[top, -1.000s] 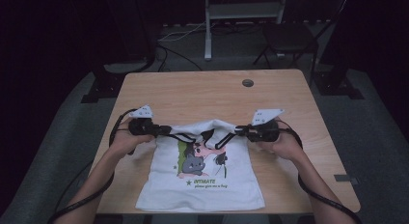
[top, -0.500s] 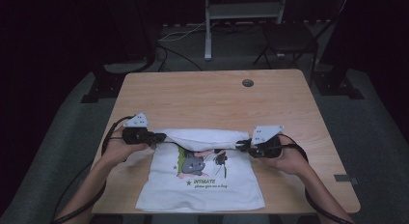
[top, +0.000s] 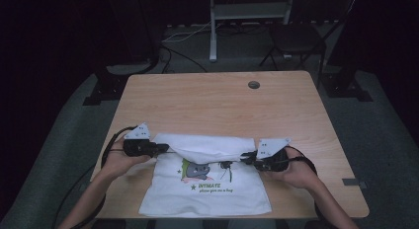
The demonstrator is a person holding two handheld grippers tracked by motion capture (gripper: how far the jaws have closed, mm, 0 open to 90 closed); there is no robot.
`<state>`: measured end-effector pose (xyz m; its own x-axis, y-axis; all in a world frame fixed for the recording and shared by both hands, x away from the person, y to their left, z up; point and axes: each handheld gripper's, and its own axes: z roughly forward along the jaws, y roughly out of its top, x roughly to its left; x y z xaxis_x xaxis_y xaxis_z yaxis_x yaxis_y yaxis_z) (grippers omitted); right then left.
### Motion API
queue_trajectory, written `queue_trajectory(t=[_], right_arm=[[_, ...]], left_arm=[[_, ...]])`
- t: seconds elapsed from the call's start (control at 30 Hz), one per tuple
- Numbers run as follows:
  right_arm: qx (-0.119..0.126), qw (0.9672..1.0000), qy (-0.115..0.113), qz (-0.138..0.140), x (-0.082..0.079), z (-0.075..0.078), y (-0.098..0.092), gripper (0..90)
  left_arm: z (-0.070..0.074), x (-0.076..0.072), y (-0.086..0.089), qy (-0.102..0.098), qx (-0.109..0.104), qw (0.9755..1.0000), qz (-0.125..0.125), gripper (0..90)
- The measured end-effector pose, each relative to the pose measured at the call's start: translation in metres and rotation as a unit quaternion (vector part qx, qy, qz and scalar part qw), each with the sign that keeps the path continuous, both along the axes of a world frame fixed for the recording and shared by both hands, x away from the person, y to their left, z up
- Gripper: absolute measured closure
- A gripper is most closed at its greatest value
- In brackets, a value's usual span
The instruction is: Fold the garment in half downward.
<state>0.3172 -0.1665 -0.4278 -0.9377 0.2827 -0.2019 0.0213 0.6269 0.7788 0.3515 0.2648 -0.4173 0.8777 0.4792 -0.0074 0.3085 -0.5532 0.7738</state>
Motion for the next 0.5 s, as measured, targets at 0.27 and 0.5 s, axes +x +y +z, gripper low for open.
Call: queue_trajectory(t=[0.27, 0.5], right_arm=[[-0.004, 1.0000, 0.002, 0.004, -0.009, -0.003, 0.000, 79.5], [0.002, 1.0000, 0.003, 0.005, -0.019, -0.003, -0.001, 79.5]], left_arm=[[0.000, -0.011, 0.001, -0.004, 0.002, 1.0000, -0.003, 89.0], [-0.001, -0.022, 0.001, -0.003, 0.002, 1.0000, -0.008, 89.0]])
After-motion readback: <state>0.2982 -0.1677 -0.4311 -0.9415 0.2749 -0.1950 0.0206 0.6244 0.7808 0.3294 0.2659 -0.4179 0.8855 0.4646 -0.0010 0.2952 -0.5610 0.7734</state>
